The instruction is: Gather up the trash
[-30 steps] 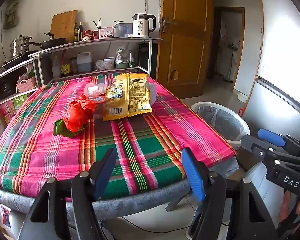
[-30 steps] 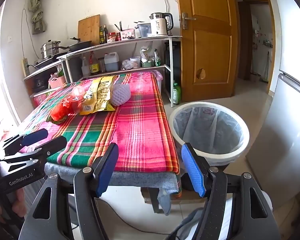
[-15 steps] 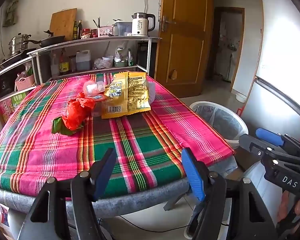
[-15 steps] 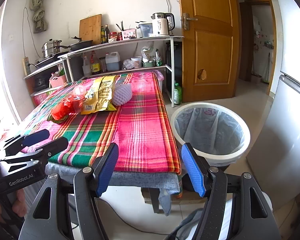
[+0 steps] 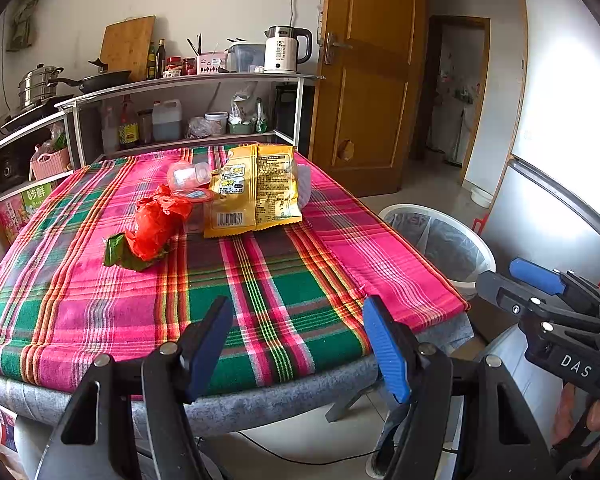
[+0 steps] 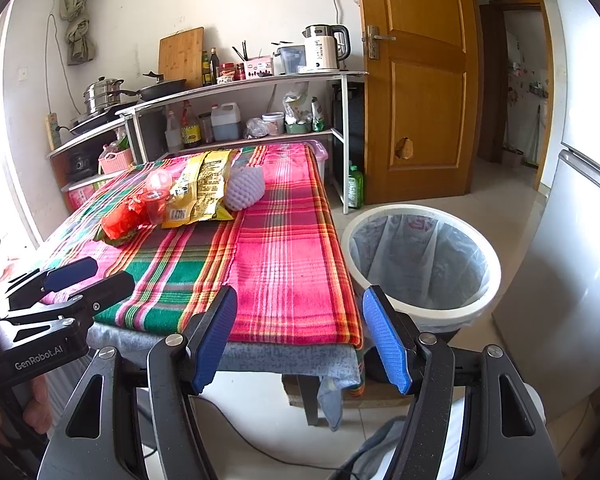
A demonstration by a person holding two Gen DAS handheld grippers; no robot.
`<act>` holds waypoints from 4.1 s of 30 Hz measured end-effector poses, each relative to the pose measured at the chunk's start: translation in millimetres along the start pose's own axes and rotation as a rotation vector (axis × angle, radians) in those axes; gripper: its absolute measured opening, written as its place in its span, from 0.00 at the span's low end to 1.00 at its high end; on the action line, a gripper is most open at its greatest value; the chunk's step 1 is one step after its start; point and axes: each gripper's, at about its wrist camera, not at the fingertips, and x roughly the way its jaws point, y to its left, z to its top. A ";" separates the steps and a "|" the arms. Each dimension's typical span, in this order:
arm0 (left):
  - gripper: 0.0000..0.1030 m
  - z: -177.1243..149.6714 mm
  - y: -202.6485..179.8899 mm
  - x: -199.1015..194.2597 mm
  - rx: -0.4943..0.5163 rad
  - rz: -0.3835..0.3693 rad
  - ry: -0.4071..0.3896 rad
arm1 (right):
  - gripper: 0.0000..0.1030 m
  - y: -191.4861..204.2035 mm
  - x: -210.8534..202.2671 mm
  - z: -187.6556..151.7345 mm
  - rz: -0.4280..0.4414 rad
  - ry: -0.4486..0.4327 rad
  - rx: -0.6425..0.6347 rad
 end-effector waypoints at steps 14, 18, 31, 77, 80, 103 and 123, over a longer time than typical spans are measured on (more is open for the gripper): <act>0.68 -1.8 7.9 -7.9 -0.006 -0.008 -0.006 | 0.64 -0.2 -0.3 0.4 -0.001 0.000 0.001; 0.68 -2.0 5.2 -7.0 -0.006 -0.008 -0.008 | 0.64 -0.3 0.0 0.6 -0.001 -0.001 0.000; 0.68 1.9 2.2 -7.0 -0.009 -0.016 -0.010 | 0.64 -0.2 0.3 0.8 -0.001 -0.001 0.000; 0.68 11.4 69.6 3.9 -0.099 0.069 -0.037 | 0.64 25.1 46.7 29.0 0.108 0.043 -0.033; 0.68 19.6 85.4 10.2 -0.109 0.099 -0.031 | 0.64 31.5 60.1 36.6 0.135 0.057 -0.037; 0.68 58.4 144.5 77.7 -0.121 0.121 0.031 | 0.51 74.5 187.0 95.0 0.265 0.188 -0.027; 0.21 56.8 147.6 71.0 -0.152 0.087 0.036 | 0.07 73.2 182.8 91.2 0.362 0.222 0.024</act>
